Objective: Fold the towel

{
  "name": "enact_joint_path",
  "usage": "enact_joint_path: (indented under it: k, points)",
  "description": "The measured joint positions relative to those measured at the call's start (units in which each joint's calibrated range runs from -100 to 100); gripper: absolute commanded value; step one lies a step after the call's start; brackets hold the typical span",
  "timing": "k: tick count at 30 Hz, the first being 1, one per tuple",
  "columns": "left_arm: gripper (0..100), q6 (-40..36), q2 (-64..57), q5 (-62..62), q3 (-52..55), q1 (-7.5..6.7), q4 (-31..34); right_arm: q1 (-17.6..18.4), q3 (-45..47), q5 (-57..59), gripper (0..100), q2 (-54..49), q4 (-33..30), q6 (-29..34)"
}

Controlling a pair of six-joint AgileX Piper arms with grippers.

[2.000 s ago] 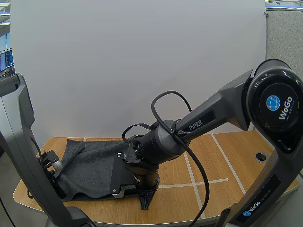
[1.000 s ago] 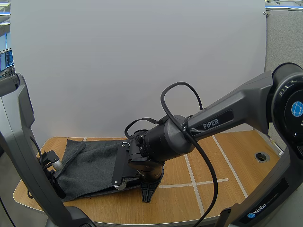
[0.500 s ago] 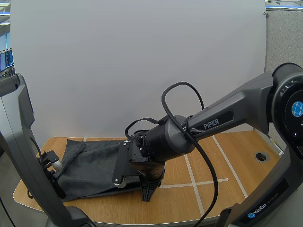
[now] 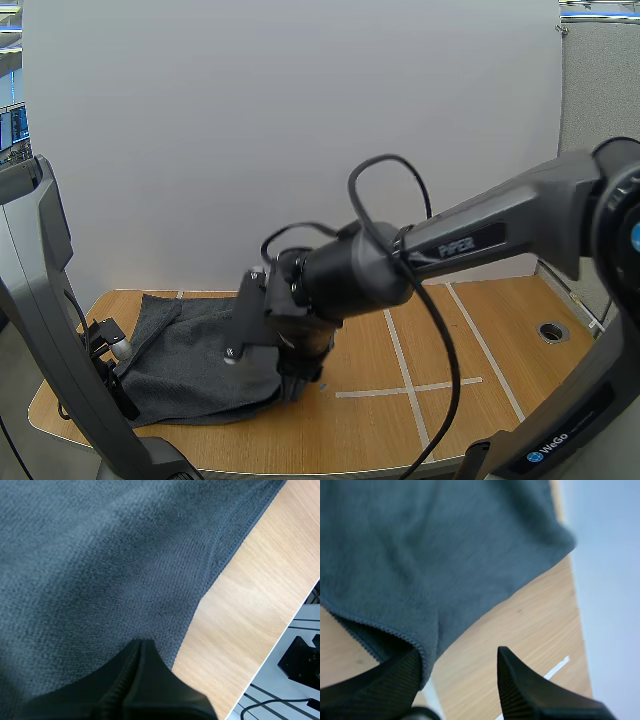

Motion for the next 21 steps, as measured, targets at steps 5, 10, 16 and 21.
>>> enact_joint_path:
  k: [5, 10, 16, 21]
  points:
    - [0, 0.0, 0.0, 0.0, 0.0, 0.0, 0.0, 0.0, -4.27, 0.02, 76, -4.98, 0.38, -0.18]
    - [0, -0.2, 0.0, 0.0, 0.0, 0.0, 0.0, 0.0, -5.73, 3.27, 76, -6.37, 0.48, -0.18]
    - [0, -0.4, 0.0, 0.0, 0.0, 0.0, 0.0, 0.0, -5.76, 11.24, 76, -8.17, -0.67, -0.28]
    - [0, -0.62, 0.0, 0.0, 0.0, 0.0, 0.03, -0.17, -5.76, 11.73, 76, -9.34, -1.59, -0.28]
